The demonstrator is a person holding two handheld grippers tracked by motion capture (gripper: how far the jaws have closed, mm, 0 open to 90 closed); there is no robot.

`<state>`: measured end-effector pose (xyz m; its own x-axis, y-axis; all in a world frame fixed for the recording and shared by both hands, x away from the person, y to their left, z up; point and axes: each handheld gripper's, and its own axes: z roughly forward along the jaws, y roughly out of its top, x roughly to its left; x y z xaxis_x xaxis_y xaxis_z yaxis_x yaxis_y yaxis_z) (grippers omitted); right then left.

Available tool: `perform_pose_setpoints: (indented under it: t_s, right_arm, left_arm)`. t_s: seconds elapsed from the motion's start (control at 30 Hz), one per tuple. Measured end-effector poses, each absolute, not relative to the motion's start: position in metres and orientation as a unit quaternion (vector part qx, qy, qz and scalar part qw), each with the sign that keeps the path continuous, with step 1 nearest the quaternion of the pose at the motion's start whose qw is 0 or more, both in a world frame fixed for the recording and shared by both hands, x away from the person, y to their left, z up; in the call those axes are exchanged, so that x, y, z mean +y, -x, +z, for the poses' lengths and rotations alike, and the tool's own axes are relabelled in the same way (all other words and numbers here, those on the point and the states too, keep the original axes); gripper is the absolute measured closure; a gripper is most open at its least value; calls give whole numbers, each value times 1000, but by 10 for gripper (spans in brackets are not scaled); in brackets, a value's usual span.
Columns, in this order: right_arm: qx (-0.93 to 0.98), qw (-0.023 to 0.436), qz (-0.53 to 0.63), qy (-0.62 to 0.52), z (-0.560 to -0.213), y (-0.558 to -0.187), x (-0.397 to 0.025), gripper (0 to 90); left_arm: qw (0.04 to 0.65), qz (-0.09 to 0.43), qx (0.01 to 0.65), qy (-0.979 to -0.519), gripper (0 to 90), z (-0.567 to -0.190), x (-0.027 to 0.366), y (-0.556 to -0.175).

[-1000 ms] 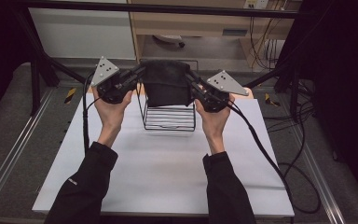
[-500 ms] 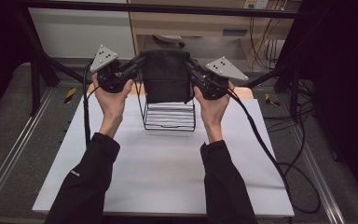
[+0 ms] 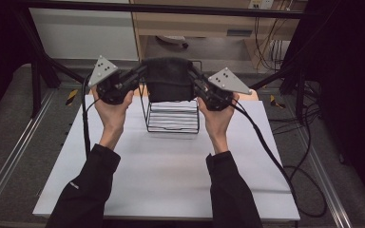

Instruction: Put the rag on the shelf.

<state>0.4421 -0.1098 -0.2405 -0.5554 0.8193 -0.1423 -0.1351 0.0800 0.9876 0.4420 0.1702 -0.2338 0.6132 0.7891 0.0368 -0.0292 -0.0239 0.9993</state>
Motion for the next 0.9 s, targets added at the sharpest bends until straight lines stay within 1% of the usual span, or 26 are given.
perform_pose_setpoints:
  t_s: [0.23, 0.37, 0.5, 0.67, 0.8, 0.9]
  right_arm:
    - [629, 382, 620, -272, -264, -433, -111, 805]
    - [632, 386, 615, -272, -275, -428, -109, 805]
    - [635, 377, 614, -278, -280, -430, -110, 804]
    - [644, 366, 606, -289, -284, -434, -111, 800]
    - [653, 347, 602, -301, -286, -435, -113, 780]
    - [662, 331, 595, -311, -283, -435, -116, 727]
  left_arm:
    - [636, 318, 299, -636, 829, -261, 171, -432]
    - [627, 319, 301, -644, 829, -273, 171, -429]
    - [627, 308, 308, -646, 828, -279, 172, -434]
    - [611, 303, 311, -662, 824, -281, 171, -436]
    - [603, 291, 315, -673, 814, -282, 171, -437]
    - [589, 280, 323, -686, 797, -280, 173, -436]
